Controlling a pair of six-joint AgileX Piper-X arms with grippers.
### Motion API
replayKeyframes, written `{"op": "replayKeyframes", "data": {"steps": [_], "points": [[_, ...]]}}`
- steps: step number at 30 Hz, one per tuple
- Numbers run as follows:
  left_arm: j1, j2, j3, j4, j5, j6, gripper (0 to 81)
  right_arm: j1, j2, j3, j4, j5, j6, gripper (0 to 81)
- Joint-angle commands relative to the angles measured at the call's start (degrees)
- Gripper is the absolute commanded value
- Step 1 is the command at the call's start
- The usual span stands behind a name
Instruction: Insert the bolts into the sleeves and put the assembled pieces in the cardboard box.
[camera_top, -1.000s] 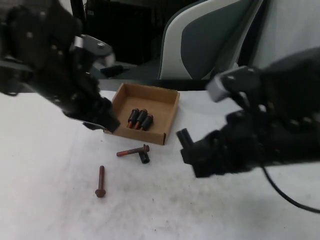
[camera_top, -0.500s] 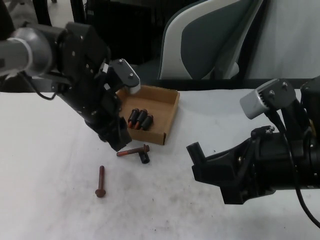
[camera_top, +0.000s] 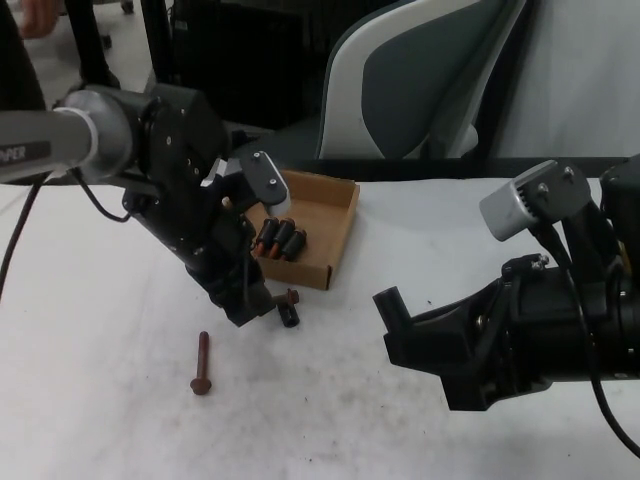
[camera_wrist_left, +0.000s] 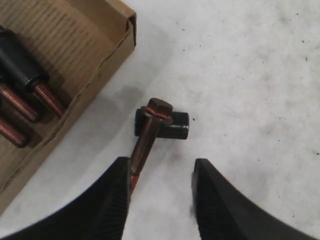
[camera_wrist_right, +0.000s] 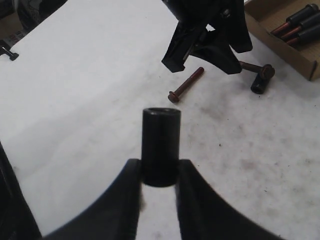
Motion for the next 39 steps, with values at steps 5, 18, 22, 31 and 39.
{"op": "replayKeyframes", "data": {"steps": [5,18,22,31,39], "points": [[-0.19,1.83,-0.68,-1.27,0.85,1.49,38.4,-0.30,-0.66,0.00,-0.77,-0.77,0.03,0.2],[-0.19,3.19,-0.68,-7.03,0.85,1.49,33.4,-0.30,-0.66,0.00,-0.77,-0.77,0.03,0.2],[-0.19,3.19,-0.68,-6.94,-0.05,1.11,33.4,-0.30,-0.66,0.00,-0.77,-0.77,0.03,0.2],[-0.19,3.19,-0.68,-5.82,-0.05,0.77,33.4,-0.30,-0.66,-0.03,-0.77,-0.77,-0.08,0.2],[-0.77,4.96,-0.68,-5.84,-0.21,-0.92,33.4,-0.30,-0.66,-0.03,-0.77,-0.77,-0.08,0.2]]}}
